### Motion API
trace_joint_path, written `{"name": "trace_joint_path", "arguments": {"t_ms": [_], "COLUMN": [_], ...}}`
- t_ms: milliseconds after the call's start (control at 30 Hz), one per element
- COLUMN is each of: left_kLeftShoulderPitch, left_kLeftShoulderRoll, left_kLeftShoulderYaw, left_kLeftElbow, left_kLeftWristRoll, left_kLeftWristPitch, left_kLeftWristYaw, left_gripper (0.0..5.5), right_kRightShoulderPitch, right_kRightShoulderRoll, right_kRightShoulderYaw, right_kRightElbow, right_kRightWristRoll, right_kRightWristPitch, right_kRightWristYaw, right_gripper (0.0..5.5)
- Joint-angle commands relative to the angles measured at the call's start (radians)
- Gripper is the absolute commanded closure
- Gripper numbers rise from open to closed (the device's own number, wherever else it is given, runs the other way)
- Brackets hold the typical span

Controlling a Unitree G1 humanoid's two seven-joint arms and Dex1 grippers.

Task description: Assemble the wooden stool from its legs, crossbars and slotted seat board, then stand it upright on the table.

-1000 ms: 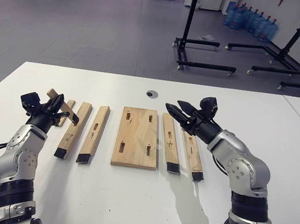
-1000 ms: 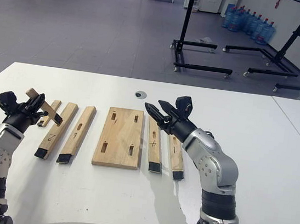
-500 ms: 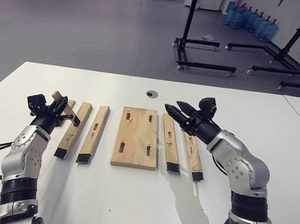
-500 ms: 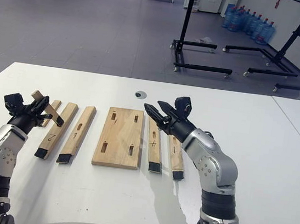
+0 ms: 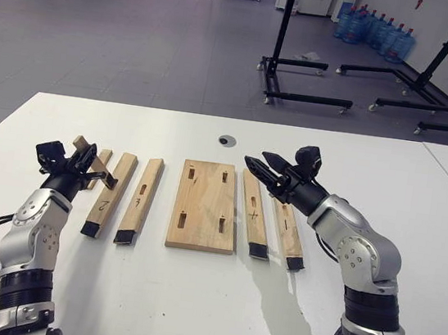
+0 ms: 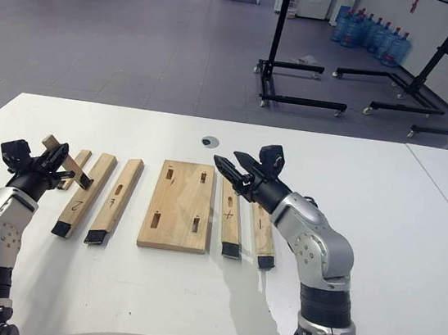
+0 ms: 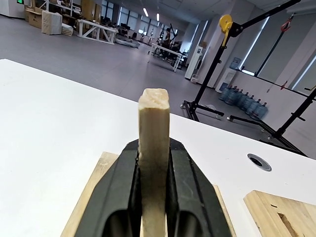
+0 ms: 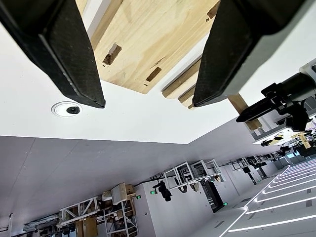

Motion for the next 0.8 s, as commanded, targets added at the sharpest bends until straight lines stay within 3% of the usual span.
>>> {"name": "trace_joint_path", "arguments": {"t_ms": [33,400,800], "left_kLeftShoulderPitch": [-0.004,-0.014,0.102], "left_kLeftShoulderRoll": [-0.008,-0.011,-0.028], "left_kLeftShoulderYaw": [-0.015,-0.038,-0.138], "left_kLeftElbow": [0.062,0.091,0.097], "left_kLeftWristRoll": [0.028,0.048,0.224], "left_kLeftWristPitch": [-0.033,-0.064,-0.209], "left_kLeftWristYaw": [-0.015,-0.026,0.003], "left_gripper": [5.11,5.11,5.11], "right_kRightShoulderPitch": [-0.024,-0.025,-0.020], "right_kRightShoulderRoll": [-0.004,-0.002,-0.005], "right_kRightShoulderYaw": [0.005,0.010,0.018], "right_kRightElbow": [0.007,0.007,0.002], "right_kRightWristRoll": [-0.006,-0.007,-0.017], "right_kRightWristPitch": [-0.001,0.001,-0.006], "right_kRightWristYaw": [0.000,0.001,0.004], "right_gripper": [2.25,2.25,2.25]}}
